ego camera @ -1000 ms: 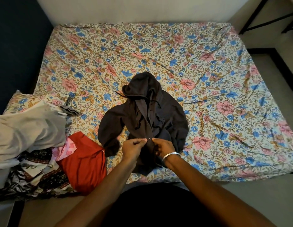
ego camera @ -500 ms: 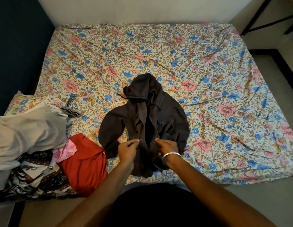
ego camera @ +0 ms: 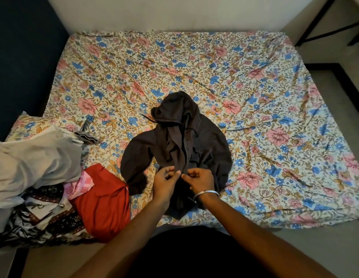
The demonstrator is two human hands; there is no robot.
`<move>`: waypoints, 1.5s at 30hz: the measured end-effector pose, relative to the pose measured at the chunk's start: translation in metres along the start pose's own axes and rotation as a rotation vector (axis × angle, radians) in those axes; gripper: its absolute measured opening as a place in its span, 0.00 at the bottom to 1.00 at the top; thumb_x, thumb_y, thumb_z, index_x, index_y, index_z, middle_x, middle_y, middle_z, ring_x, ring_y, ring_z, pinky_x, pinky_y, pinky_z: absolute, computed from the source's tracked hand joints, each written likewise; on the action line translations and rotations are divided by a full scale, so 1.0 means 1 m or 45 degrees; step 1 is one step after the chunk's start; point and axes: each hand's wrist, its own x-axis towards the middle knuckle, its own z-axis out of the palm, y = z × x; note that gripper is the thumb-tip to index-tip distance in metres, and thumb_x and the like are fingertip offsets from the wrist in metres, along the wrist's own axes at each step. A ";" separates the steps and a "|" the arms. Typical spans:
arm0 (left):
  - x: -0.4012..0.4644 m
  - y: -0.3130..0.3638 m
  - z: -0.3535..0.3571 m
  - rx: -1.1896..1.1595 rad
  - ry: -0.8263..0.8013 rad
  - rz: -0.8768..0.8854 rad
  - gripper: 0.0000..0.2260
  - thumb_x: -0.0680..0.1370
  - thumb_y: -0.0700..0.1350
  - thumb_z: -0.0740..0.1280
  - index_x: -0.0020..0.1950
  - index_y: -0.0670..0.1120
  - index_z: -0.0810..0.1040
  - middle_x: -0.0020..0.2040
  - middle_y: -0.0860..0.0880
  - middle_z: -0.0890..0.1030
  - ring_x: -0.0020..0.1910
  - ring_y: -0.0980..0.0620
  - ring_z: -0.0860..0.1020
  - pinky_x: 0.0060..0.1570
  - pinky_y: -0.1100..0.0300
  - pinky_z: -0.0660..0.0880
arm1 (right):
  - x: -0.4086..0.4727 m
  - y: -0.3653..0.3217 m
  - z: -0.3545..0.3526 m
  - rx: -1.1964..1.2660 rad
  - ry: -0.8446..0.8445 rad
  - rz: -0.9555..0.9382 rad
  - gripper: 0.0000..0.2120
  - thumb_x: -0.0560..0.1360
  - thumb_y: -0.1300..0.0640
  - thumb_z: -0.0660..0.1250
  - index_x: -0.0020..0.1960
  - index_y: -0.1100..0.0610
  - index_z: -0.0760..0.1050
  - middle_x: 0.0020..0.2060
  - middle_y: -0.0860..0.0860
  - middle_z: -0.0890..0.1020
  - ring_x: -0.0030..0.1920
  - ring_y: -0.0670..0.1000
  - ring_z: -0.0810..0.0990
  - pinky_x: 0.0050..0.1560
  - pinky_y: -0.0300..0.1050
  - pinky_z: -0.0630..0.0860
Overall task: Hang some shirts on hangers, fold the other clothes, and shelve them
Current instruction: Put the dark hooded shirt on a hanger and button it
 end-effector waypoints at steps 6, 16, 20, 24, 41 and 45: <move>-0.010 0.004 -0.006 0.210 0.156 0.159 0.12 0.74 0.37 0.77 0.54 0.45 0.80 0.41 0.52 0.83 0.44 0.59 0.82 0.46 0.62 0.79 | 0.001 0.006 -0.002 -0.009 0.117 0.042 0.09 0.66 0.56 0.81 0.44 0.58 0.86 0.35 0.51 0.86 0.36 0.51 0.85 0.42 0.55 0.84; -0.024 0.006 -0.008 0.344 0.107 0.344 0.20 0.70 0.34 0.78 0.54 0.49 0.75 0.38 0.65 0.81 0.42 0.64 0.82 0.45 0.69 0.76 | -0.009 0.006 0.003 0.076 -0.043 0.065 0.13 0.74 0.65 0.75 0.57 0.66 0.82 0.39 0.49 0.83 0.37 0.47 0.83 0.35 0.40 0.81; -0.026 0.005 -0.011 0.349 0.104 0.370 0.19 0.70 0.34 0.78 0.54 0.47 0.74 0.37 0.62 0.81 0.42 0.64 0.82 0.43 0.74 0.73 | -0.013 0.005 0.003 0.142 -0.115 0.099 0.14 0.75 0.69 0.71 0.60 0.66 0.80 0.45 0.55 0.83 0.39 0.46 0.82 0.36 0.38 0.81; -0.024 0.002 -0.013 0.334 0.074 0.362 0.20 0.70 0.34 0.78 0.55 0.47 0.73 0.40 0.66 0.81 0.44 0.59 0.83 0.46 0.65 0.77 | -0.016 0.004 0.000 0.147 -0.174 0.116 0.14 0.76 0.70 0.69 0.62 0.66 0.79 0.46 0.56 0.83 0.41 0.49 0.82 0.38 0.38 0.82; -0.012 0.037 -0.022 0.014 -0.111 0.118 0.13 0.70 0.29 0.76 0.45 0.42 0.76 0.35 0.47 0.78 0.40 0.52 0.79 0.46 0.62 0.78 | -0.023 -0.040 -0.018 -0.406 -0.193 -0.493 0.10 0.75 0.66 0.71 0.56 0.61 0.83 0.46 0.49 0.79 0.45 0.45 0.79 0.50 0.28 0.74; -0.014 0.031 -0.018 -0.232 -0.094 -0.016 0.14 0.71 0.26 0.73 0.39 0.42 0.73 0.37 0.42 0.75 0.41 0.47 0.77 0.47 0.57 0.79 | -0.022 -0.045 -0.021 -0.568 -0.237 -0.622 0.06 0.75 0.62 0.69 0.51 0.57 0.80 0.44 0.46 0.75 0.46 0.47 0.77 0.50 0.39 0.75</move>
